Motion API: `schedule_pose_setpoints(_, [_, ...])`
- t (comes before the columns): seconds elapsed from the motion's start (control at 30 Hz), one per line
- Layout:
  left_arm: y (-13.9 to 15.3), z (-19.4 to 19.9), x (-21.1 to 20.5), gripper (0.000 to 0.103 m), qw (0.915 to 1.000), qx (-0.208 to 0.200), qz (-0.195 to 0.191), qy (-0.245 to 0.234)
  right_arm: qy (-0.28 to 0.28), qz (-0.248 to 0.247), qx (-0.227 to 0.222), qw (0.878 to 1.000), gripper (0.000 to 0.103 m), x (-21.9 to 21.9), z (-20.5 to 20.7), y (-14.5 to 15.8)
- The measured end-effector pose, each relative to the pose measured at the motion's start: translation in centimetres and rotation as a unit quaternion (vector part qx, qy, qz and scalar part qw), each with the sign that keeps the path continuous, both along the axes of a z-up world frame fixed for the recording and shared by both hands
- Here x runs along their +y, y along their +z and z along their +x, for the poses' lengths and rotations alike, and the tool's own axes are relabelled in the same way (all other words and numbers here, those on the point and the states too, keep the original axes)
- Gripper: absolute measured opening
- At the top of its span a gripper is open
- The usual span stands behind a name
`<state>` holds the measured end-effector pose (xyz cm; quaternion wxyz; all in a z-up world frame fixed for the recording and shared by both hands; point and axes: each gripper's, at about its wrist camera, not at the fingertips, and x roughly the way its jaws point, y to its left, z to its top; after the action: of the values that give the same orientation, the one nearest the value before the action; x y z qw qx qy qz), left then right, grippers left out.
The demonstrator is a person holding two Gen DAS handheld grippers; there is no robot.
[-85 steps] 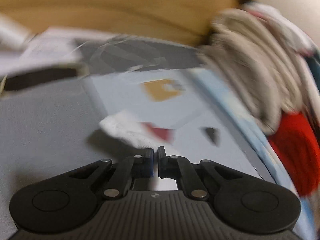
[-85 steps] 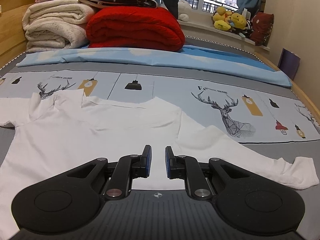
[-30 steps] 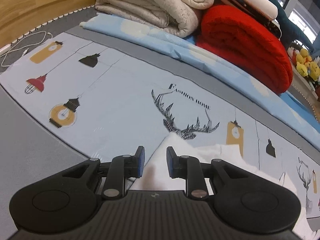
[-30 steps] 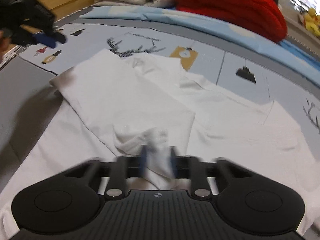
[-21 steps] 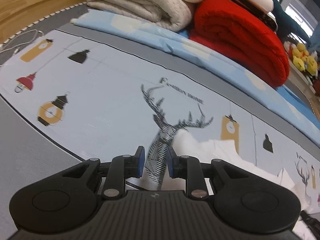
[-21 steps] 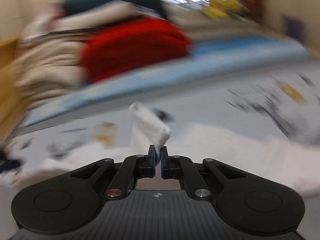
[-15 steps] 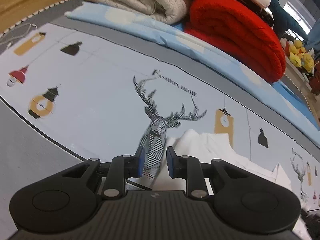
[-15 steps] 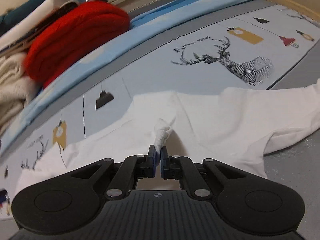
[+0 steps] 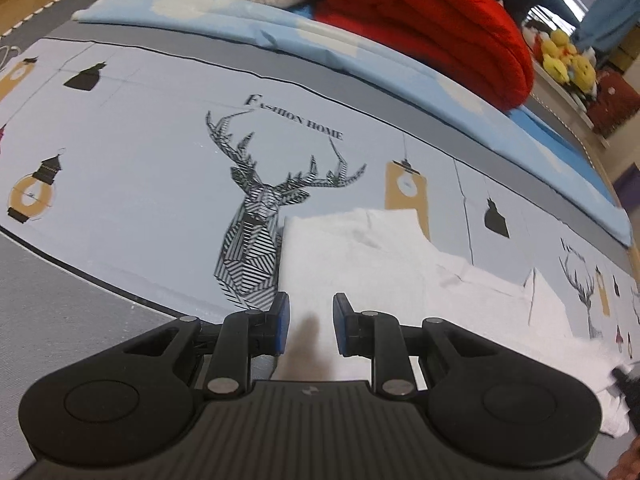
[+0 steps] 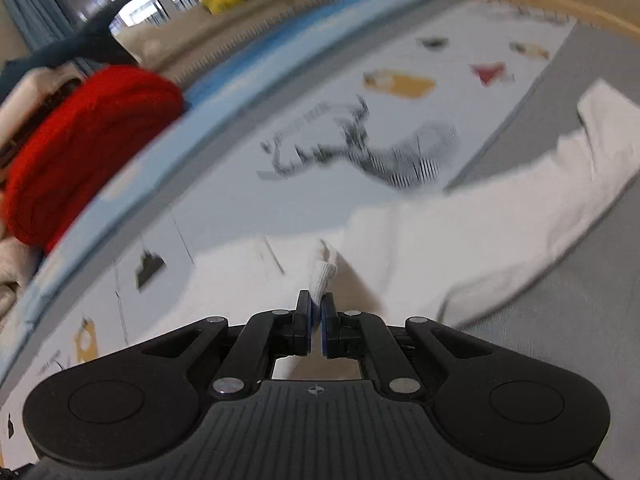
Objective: Fold small clothes
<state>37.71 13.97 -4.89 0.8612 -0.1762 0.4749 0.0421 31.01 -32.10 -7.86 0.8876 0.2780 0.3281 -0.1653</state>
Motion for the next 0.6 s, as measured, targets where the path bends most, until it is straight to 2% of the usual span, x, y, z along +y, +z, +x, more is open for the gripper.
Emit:
schedule_pose_setpoints(0.07, [-0.1, 0.0, -0.3, 0.026, 1.0, 0.002, 0.002, -0.007, -0.007, -0.019, -0.021, 1.0, 0.003, 0.2, -0.6, 0.7])
schedule_pose_setpoints(0.1, [-0.2, 0.0, -0.5, 0.026, 0.9999, 0.003, 0.002, -0.011, -0.004, -0.015, -0.008, 1.0, 0.003, 0.0, -0.2, 0.4])
schedule_pose_setpoints(0.13, [-0.3, 0.0, -0.7, 0.026, 0.9999, 0.005, 0.002, -0.016, 0.002, -0.008, 0.028, 1.0, 0.004, -0.5, 0.5, -0.5])
schedule_pose_setpoints(0.2, [-0.5, 0.0, -1.0, 0.026, 0.9996, 0.009, 0.002, -0.028, -0.024, -0.001, 0.093, 0.995, 0.005, -1.3, 0.3, -2.1])
schedule_pose_setpoints(0.23, [-0.5, 0.0, -1.2, 0.026, 0.9994, 0.009, 0.002, -0.033, -0.048, -0.003, 0.111, 0.993, 0.012, -1.8, 0.0, -2.6])
schedule_pose_setpoints(0.3, [-0.5, 0.0, -1.7, 0.026, 0.9988, 0.008, -0.003, -0.047, -0.058, -0.011, 0.094, 0.994, 0.013, -2.1, -0.4, -2.1])
schedule_pose_setpoints(0.37, [-0.7, 0.0, -2.2, 0.026, 0.9977, 0.008, -0.015, -0.065, -0.035, -0.013, 0.043, 0.998, 0.013, -2.0, -0.4, -0.9])
schedule_pose_setpoints(0.4, [-0.9, -0.1, -2.6, 0.026, 0.9968, 0.008, -0.022, -0.076, -0.019, -0.006, 0.023, 1.0, 0.013, -1.9, -0.4, -0.5])
schedule_pose_setpoints(0.47, [-2.1, -0.3, -3.2, 0.026, 0.9951, 0.017, -0.034, -0.091, 0.011, 0.033, 0.02, 0.999, 0.013, -1.8, 0.1, -0.9])
schedule_pose_setpoints(0.57, [-5.8, -0.4, -4.0, 0.024, 0.9911, 0.088, -0.016, -0.099, 0.016, 0.071, 0.092, 0.993, 0.013, -2.2, 1.1, -3.3])
schedule_pose_setpoints(0.6, [-5.9, -0.6, -4.2, 0.025, 0.9913, 0.08, -0.01, -0.104, 0.011, 0.071, 0.124, 0.99, 0.013, -2.3, 1.3, -4.2])
